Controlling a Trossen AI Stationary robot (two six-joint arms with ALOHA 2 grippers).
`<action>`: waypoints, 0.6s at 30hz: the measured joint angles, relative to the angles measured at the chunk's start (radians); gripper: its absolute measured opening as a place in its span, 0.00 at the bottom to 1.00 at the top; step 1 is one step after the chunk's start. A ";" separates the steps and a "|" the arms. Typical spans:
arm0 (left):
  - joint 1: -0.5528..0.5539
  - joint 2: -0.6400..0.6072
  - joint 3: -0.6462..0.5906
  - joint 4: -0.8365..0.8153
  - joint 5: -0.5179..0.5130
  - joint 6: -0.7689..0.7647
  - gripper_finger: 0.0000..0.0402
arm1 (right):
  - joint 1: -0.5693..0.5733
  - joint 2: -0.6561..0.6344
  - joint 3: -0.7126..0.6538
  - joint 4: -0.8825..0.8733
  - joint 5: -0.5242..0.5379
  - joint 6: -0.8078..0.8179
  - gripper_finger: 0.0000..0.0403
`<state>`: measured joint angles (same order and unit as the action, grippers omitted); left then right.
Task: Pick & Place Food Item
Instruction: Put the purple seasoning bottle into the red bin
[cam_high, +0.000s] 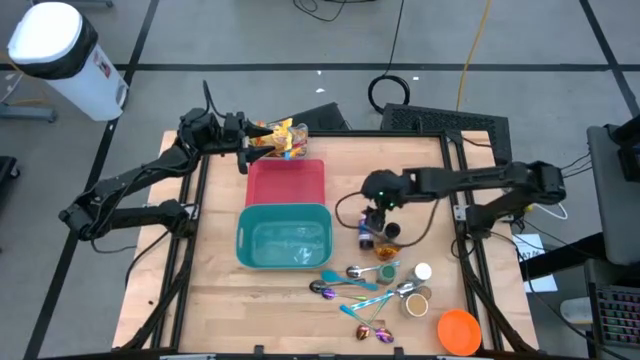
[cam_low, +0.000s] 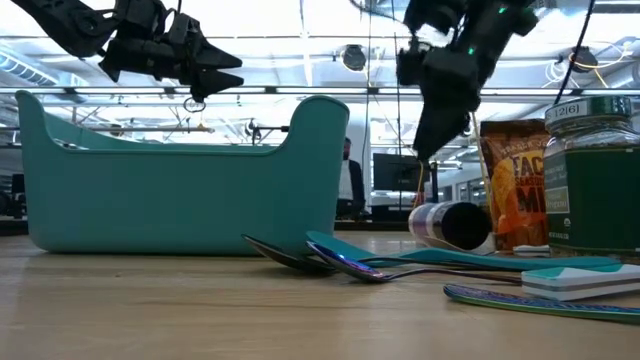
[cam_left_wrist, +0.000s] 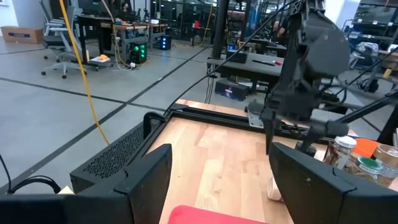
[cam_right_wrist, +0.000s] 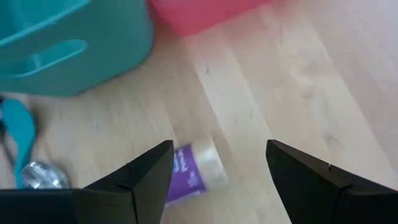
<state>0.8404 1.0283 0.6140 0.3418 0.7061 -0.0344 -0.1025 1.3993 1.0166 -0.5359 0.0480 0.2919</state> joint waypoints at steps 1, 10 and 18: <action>0.001 0.000 0.000 0.000 0.000 -0.001 0.68 | -0.002 0.022 0.001 0.009 -0.003 0.000 0.62; 0.001 0.000 0.000 0.000 0.000 0.003 0.68 | -0.006 0.190 0.041 -0.045 -0.132 0.110 0.62; 0.001 0.000 0.000 0.000 0.000 0.004 0.68 | -0.016 0.273 0.089 -0.027 -0.221 0.206 0.62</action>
<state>0.8410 1.0283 0.6144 0.3416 0.7057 -0.0307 -0.1183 1.6722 1.1061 -0.5629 -0.1727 0.4976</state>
